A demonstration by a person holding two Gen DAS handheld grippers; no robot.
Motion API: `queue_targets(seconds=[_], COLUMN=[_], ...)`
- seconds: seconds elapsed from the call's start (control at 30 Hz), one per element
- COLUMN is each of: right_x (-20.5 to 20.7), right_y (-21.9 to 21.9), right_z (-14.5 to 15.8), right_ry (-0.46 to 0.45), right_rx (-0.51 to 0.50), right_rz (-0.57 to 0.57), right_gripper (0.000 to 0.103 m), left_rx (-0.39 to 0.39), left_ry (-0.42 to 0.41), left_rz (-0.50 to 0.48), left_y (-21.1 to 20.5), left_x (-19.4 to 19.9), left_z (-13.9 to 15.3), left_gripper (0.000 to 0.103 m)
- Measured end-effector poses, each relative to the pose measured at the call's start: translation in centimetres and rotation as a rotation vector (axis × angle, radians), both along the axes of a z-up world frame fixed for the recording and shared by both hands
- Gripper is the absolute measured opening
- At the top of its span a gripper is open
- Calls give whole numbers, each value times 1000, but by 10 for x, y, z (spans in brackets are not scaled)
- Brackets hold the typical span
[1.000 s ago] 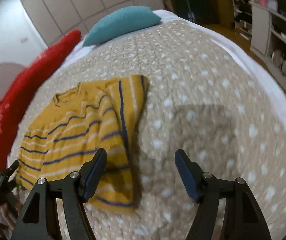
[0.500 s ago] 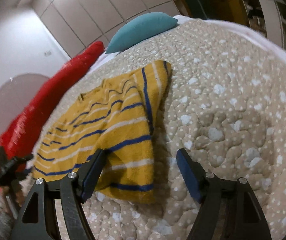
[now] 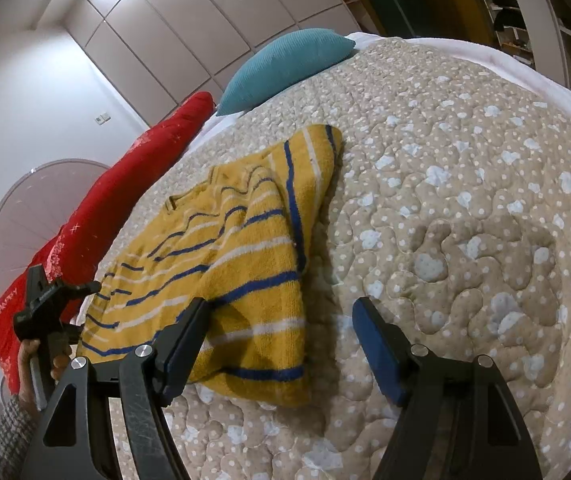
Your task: Fold small clothes
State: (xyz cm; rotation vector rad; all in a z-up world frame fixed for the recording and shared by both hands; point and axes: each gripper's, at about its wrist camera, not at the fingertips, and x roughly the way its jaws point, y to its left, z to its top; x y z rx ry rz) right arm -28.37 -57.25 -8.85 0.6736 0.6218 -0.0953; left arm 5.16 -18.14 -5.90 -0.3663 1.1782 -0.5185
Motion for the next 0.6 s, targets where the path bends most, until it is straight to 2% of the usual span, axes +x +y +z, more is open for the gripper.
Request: queue_targets(seconds=[0.13, 0.17, 0.2, 0.23, 0.3, 0.4, 0.5, 0.6], right_x=[0, 0, 0, 0, -1, -3, -15, -32], right_y=[-1, -1, -1, 0, 1, 4, 1, -11], right_z=[-1, -1, -1, 0, 0, 4, 12, 20], right_ry=[-2, -1, -1, 1, 2, 9, -39, -87], right_rx=[2, 1, 0, -3, -9, -39, -37, -17], right_rz=[-1, -1, -1, -2, -6, -34, -55, -99], right_gripper=[78, 78, 78, 78, 78, 73, 67, 67], left_rx=[-57, -77, -110, -112, -94, -39, 1, 28], left_ry=[60, 61, 73, 91, 77, 42, -26, -94], left_rz=[-89, -96, -99, -96, -75, -51, -85, -166], left_y=[5, 7, 8, 8, 5, -5, -30, -82], left_x=[12, 14, 14, 16, 12, 2, -9, -29], left_z=[-2, -1, -1, -4, -5, 10, 44, 83], left_gripper=[100, 81, 32, 19, 19, 17, 17, 17])
